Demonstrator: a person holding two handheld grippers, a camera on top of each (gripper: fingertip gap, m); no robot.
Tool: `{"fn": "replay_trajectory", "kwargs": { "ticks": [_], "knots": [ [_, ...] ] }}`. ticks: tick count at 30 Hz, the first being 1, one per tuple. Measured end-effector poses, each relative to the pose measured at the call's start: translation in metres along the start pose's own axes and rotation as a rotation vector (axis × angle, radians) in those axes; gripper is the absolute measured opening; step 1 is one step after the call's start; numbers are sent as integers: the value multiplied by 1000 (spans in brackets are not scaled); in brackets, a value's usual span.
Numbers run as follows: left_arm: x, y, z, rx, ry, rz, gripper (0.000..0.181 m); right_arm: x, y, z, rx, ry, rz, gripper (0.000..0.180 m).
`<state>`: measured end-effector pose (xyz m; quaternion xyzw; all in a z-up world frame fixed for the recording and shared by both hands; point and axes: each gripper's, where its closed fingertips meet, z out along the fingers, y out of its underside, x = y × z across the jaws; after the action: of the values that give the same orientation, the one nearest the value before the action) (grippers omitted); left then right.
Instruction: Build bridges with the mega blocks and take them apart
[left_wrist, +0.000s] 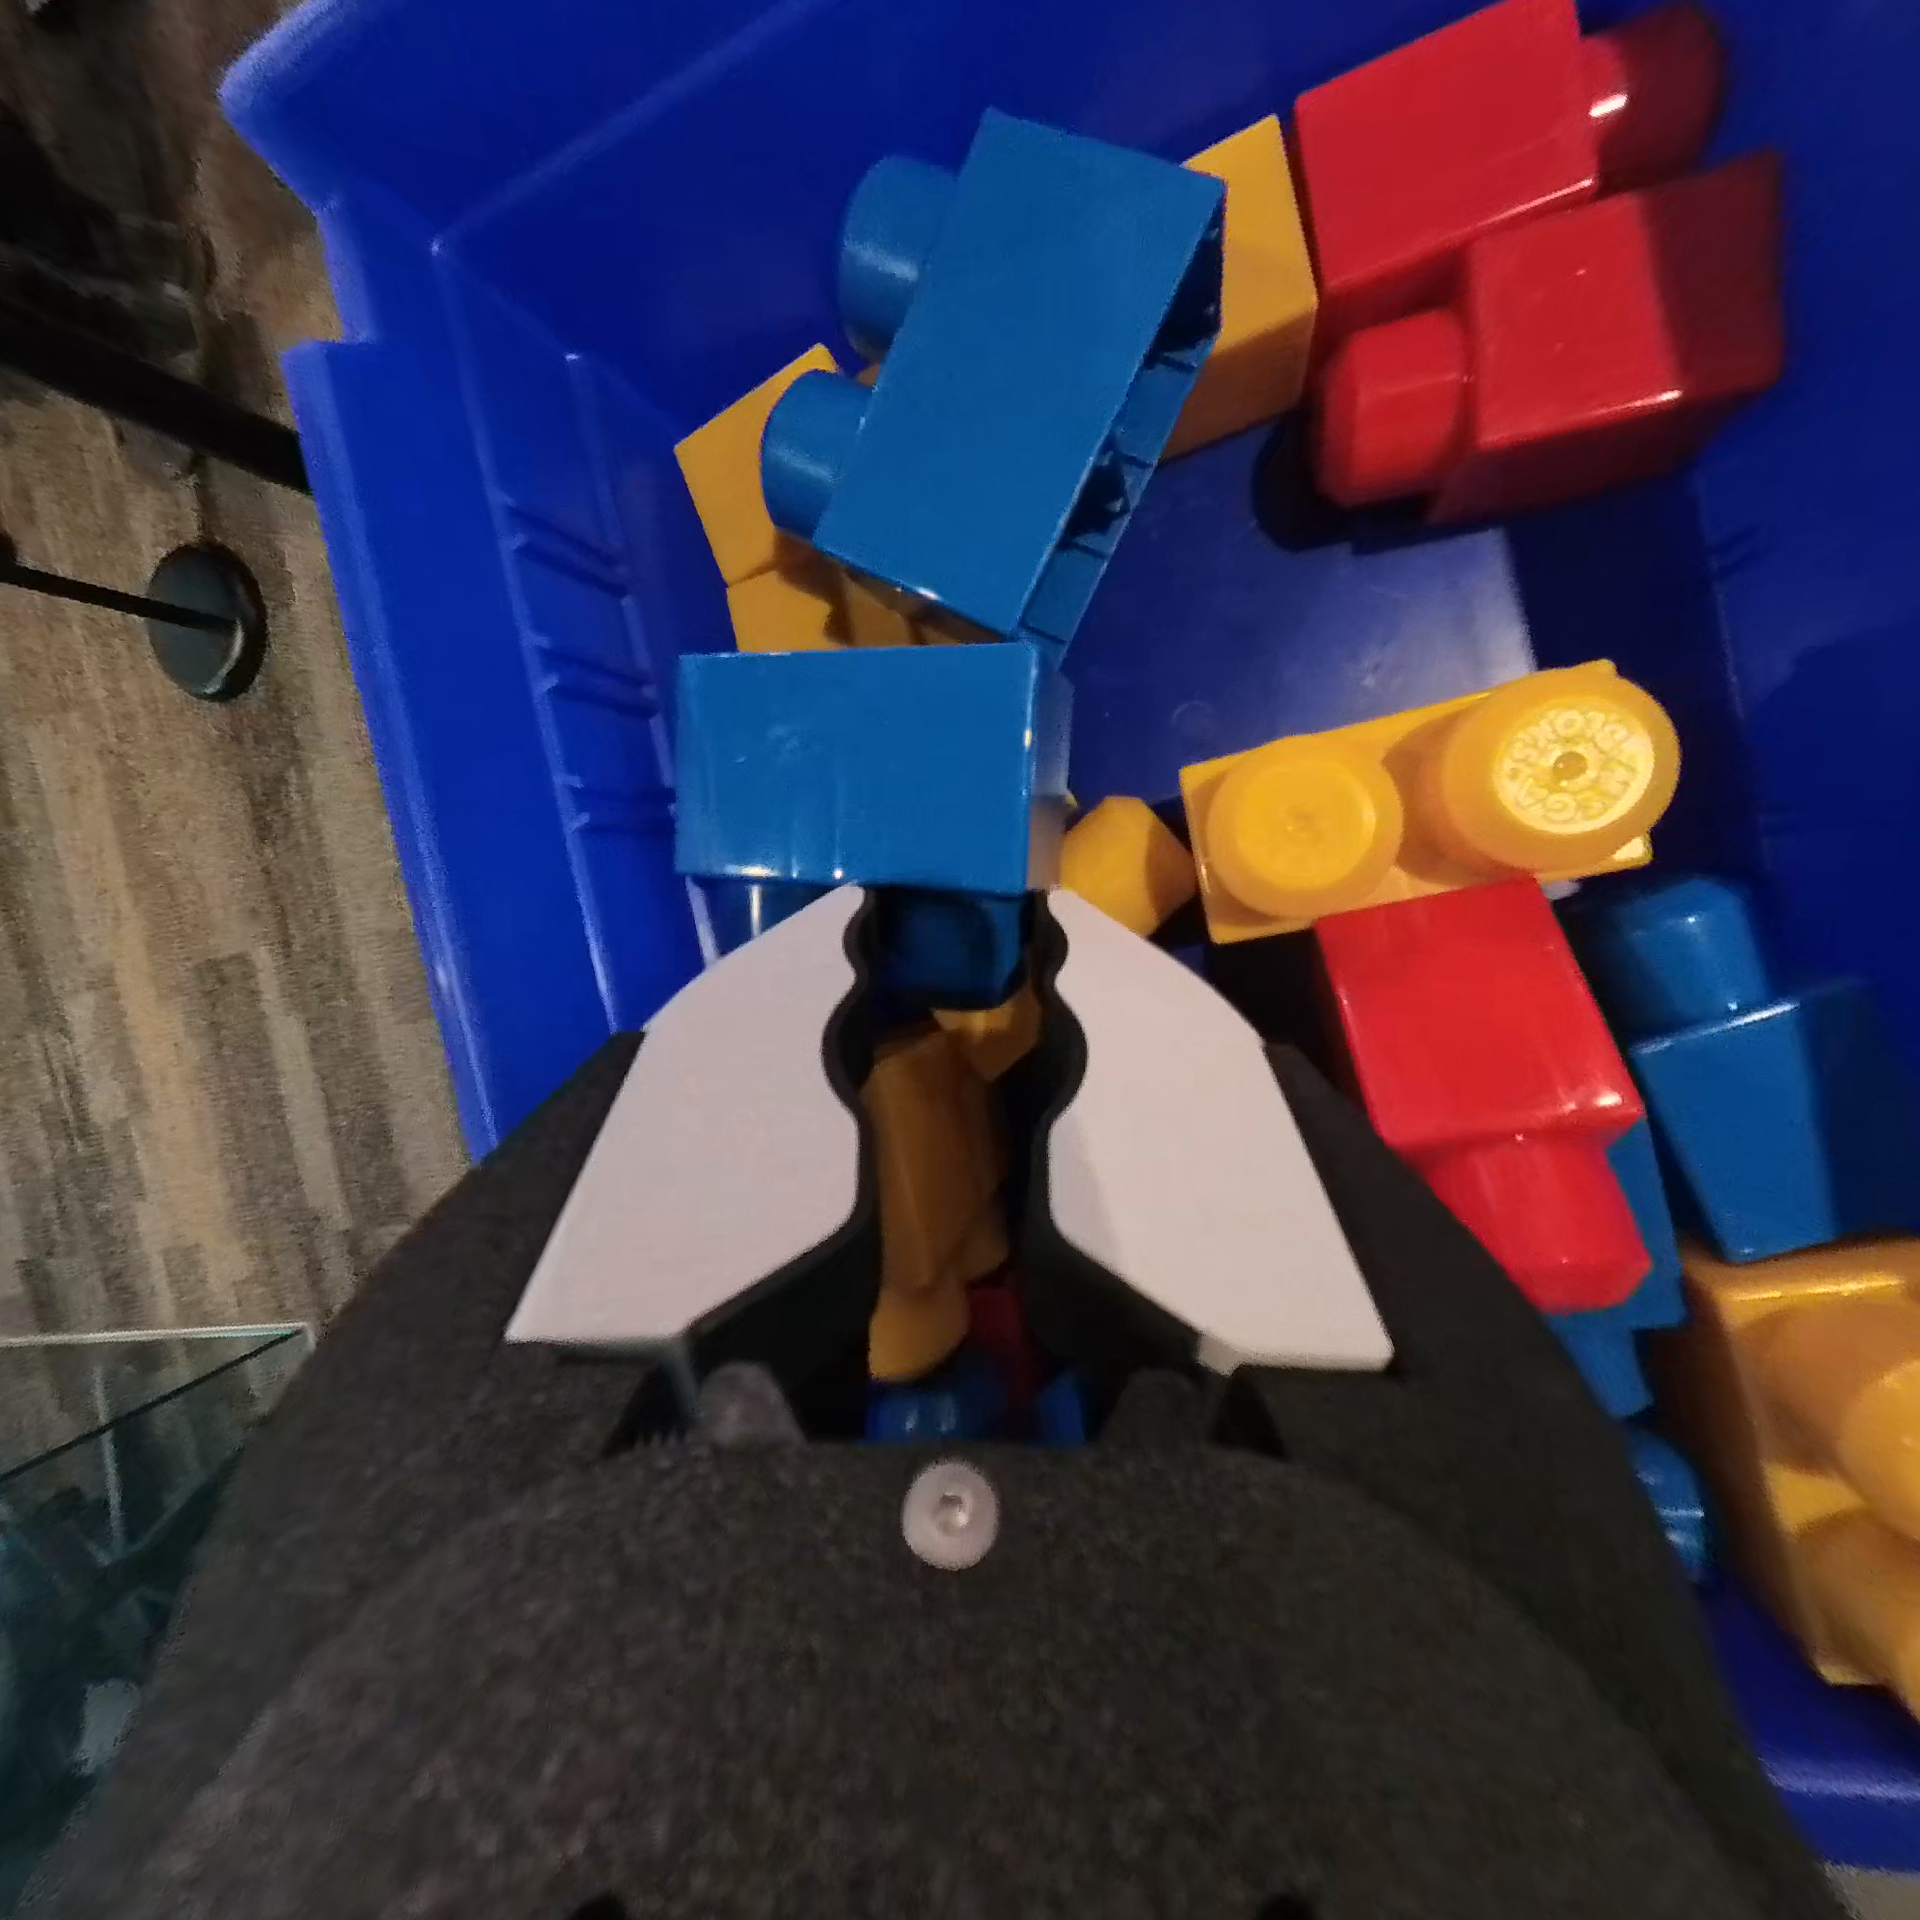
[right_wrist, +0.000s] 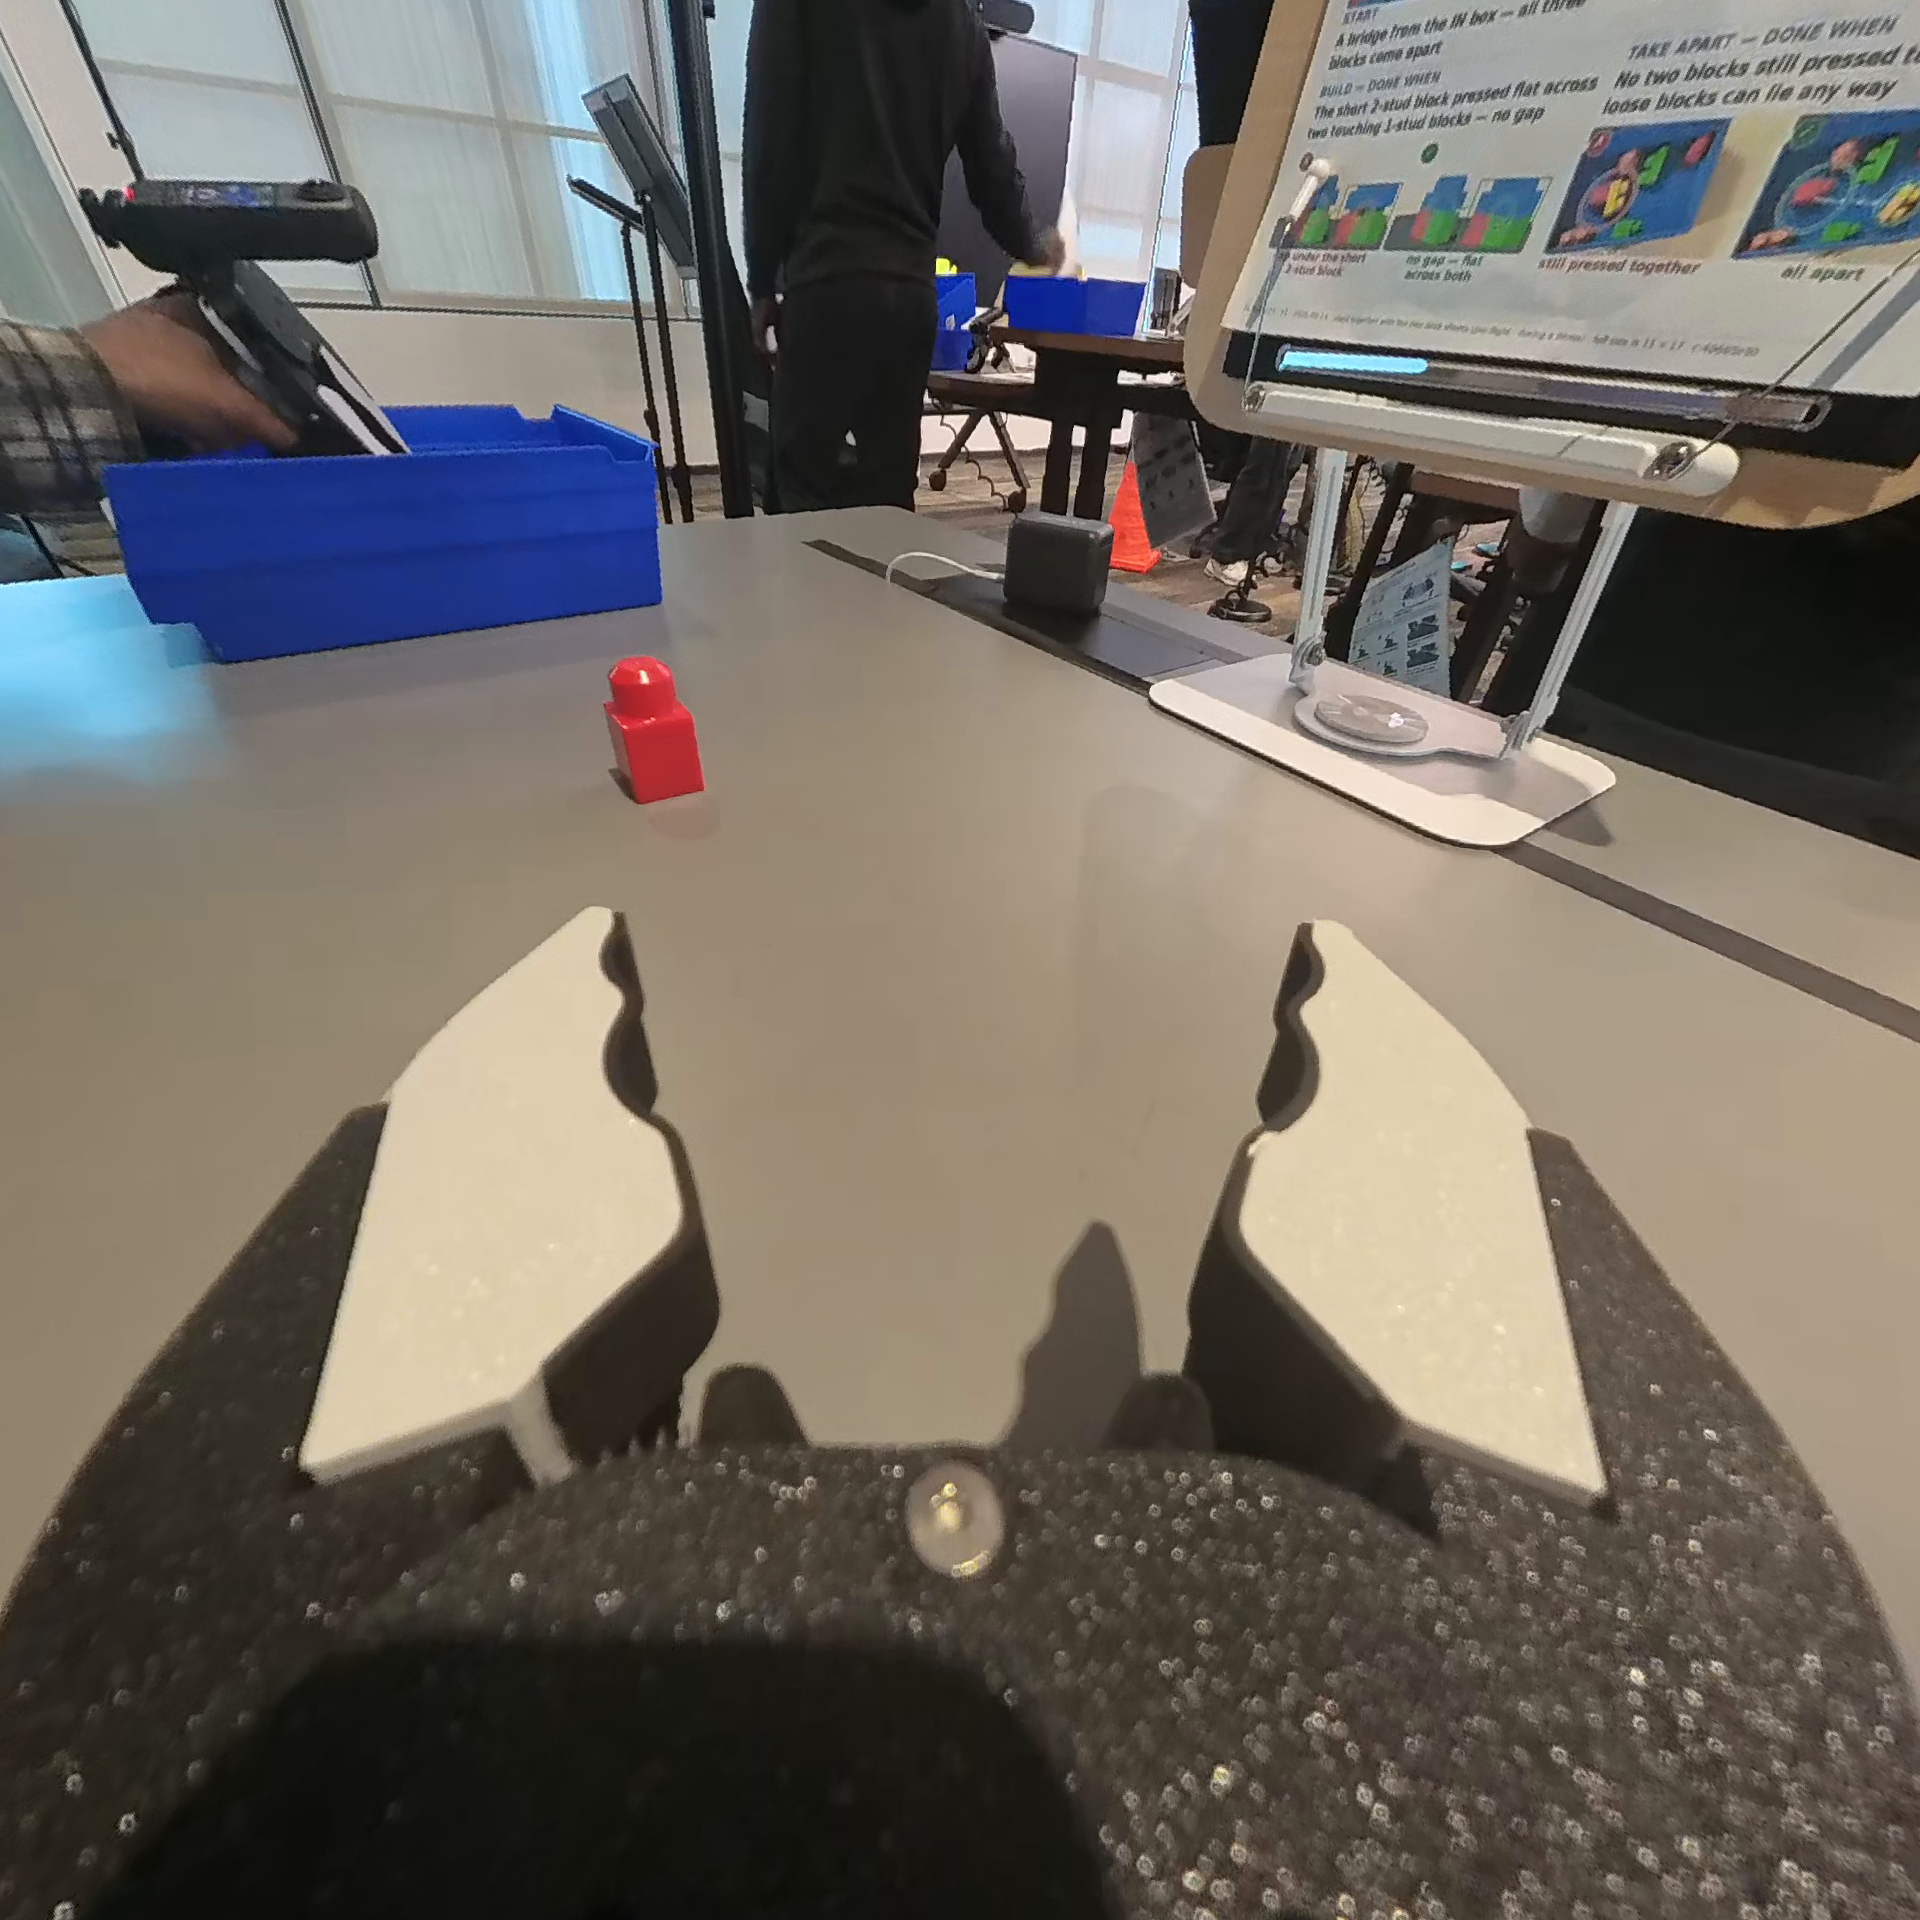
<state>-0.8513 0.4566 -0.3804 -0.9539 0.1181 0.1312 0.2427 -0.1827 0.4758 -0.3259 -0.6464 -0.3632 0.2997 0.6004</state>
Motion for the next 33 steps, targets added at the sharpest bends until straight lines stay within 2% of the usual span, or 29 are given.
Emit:
{"fn": "replay_trajectory", "kwargs": {
  "ticks": [8, 13, 17, 21, 26, 33],
  "knots": [
    [-3, -9, -30, 60, -1, 80, 27, 0, -1, 0, 5, -2, 6, 115],
    [-3, -29, -65, 85, -36, 222, 28, -1, -1, 1, 4, -5, 5, 115],
    [17, -58, -96, 65, -76, 444, 28, 0, -1, 1, 5, -3, 6, 115],
    [63, -92, -118, -23, -104, 729, 27, 0, -1, 1, 6, -2, 5, 115],
    [140, -130, -124, -162, -80, 1021, 28, 0, -3, -1, 21, 2, 4, 114],
    [240, -156, -109, -495, 18, 1208, 28, -1, 0, 1, 12, -10, 8, 114]
  ]
}}
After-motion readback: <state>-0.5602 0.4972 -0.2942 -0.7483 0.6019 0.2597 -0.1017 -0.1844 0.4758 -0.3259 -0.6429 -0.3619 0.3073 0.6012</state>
